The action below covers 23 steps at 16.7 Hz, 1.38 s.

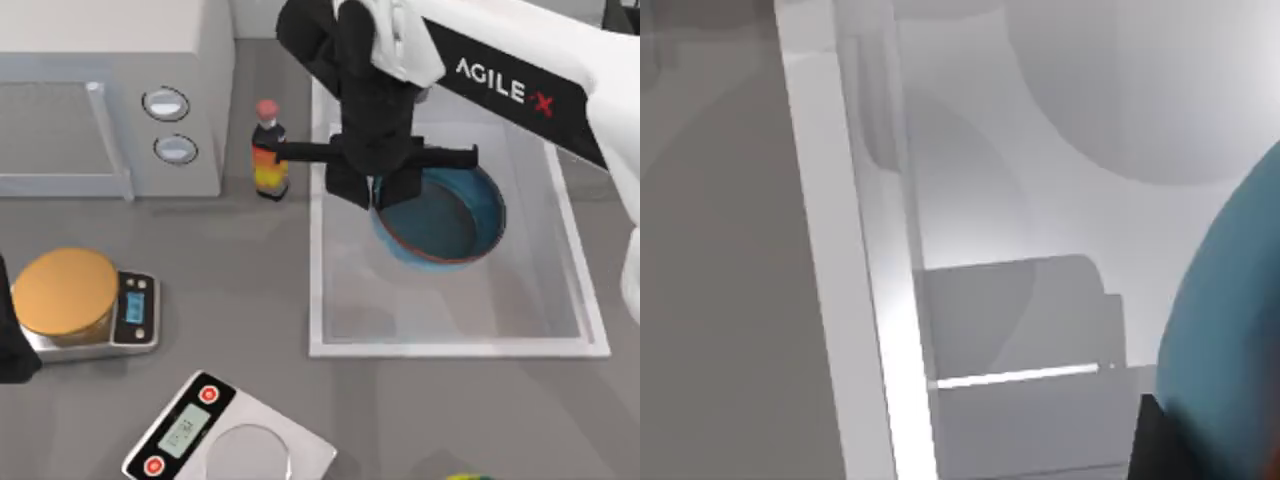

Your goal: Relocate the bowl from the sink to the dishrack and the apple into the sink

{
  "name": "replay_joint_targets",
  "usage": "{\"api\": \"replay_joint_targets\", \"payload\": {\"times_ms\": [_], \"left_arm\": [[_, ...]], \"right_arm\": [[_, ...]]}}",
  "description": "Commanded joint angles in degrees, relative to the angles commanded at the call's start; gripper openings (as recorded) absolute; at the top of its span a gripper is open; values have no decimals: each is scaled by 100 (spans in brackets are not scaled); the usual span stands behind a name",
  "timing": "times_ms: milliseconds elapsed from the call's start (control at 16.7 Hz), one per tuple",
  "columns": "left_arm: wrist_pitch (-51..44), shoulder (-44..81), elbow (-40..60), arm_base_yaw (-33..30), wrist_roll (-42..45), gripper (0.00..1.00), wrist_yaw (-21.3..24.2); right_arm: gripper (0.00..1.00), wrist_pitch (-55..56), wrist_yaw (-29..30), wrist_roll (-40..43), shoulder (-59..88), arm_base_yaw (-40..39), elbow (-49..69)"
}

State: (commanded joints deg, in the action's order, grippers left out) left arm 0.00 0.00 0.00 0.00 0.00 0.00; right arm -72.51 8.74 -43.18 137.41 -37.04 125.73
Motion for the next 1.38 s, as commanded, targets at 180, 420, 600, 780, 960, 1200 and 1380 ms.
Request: {"api": "replay_joint_targets", "payload": {"times_ms": [180,420,600,780,960,1200,1380], "left_arm": [[0,0,0,0,0,100,0],[0,0,0,0,0,100,0],[0,0,0,0,0,100,0],[0,0,0,0,0,100,0],[0,0,0,0,0,100,0],[0,0,0,0,0,100,0],[0,0,0,0,0,100,0]], "right_arm": [[0,-568,31,-556,-1212,-620,-650],[0,-1266,66,-1095,-2699,-1387,-1400],[0,-1633,94,-1313,-3453,-1782,-1770],[0,-1755,105,-1378,-3690,-1923,-1880],[0,-1755,105,-1378,-3690,-1923,-1880],[0,-1558,48,-1266,-3733,-1717,-1891],[0,-843,-179,-817,-3935,-1106,-2032]]}}
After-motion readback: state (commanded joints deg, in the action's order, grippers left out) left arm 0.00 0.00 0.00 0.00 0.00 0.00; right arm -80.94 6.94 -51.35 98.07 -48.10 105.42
